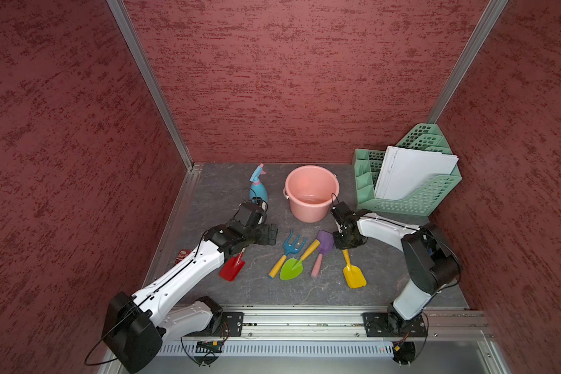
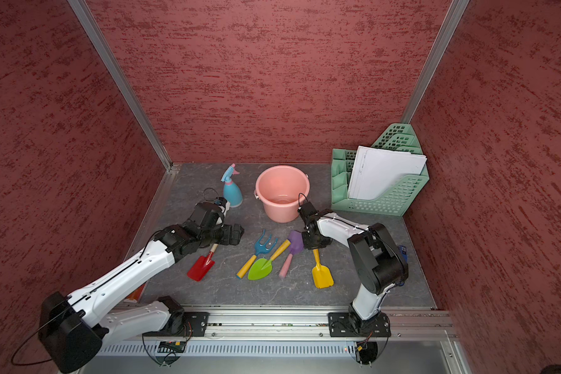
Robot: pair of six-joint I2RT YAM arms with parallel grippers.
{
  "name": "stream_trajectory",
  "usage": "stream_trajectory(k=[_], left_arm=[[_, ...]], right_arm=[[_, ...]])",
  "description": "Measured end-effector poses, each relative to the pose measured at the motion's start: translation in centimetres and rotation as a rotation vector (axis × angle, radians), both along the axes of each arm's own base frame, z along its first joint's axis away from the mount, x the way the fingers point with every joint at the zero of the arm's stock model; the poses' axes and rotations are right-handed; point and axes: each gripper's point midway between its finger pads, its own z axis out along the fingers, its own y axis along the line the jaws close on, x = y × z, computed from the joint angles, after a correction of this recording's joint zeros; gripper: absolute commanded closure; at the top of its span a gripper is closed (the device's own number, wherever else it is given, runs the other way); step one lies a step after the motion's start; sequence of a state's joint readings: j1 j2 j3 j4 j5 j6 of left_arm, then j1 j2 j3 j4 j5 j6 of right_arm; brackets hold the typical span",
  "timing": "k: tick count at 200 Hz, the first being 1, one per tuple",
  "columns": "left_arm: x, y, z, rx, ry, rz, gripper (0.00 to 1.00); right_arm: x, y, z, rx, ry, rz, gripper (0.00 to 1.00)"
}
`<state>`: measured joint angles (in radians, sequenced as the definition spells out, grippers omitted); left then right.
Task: Organize the gardening tools
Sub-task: Pick up the gardening tool from the center of the board.
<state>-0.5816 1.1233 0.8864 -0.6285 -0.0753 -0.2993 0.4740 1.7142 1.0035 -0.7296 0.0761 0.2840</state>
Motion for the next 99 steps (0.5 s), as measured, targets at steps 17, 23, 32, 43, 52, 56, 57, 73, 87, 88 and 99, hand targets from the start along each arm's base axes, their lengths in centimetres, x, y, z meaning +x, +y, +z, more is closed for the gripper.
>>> stream_trajectory(k=[17,23,32,43,52,56,57,73,87,88,99], left_arm=[[0.0,0.0,0.1,-0.002,-0.002,0.0,0.0],[0.0,0.0,0.1,-0.003,-0.003,0.0,0.0],[-0.1,-0.1,0.2,-0.008,-0.004,-0.002,0.0],[-0.2,-0.3,0.3,-0.016,-0.004,-0.009,0.0],[-0.4,-0.6,0.5,-0.024,-0.007,-0.02,0.0],[-0.5,-0.8,0.6,-0.029,-0.008,-0.025,0.0],[-0.5,-0.8,0.6,-0.031,-0.009,-0.028,0.0],[-1.1,-2.3,1.1,-0.052,-0.021,-0.076,0.0],[-1.9,-4.0,1.9,-0.063,-0.039,-0.135,0.0],[-1.9,-4.1,2.0,-0.063,-0.04,-0.137,0.0],[-2.5,-5.6,3.1,-0.076,-0.06,-0.187,0.0]], right_arm=[[-0.2,-0.4,0.1,-0.018,0.003,-0.008,1.0],[-0.3,-0.6,0.1,-0.028,0.005,-0.014,1.0],[-0.5,-0.9,0.4,-0.039,0.006,-0.024,1.0],[-0.7,-1.3,1.0,-0.051,-0.001,-0.042,1.0],[-0.8,-1.6,2.0,-0.052,-0.017,-0.063,1.0],[-0.9,-1.7,2.5,-0.05,-0.028,-0.074,1.0],[-0.9,-1.7,2.7,-0.048,-0.033,-0.078,1.0],[-0.7,-2.0,5.8,-0.017,-0.107,-0.141,1.0],[-0.3,-2.1,9.4,0.041,-0.204,-0.212,1.0],[-0.3,-2.1,9.8,0.048,-0.214,-0.219,1.0],[-0.1,-2.1,12.9,0.108,-0.293,-0.28,1.0]])
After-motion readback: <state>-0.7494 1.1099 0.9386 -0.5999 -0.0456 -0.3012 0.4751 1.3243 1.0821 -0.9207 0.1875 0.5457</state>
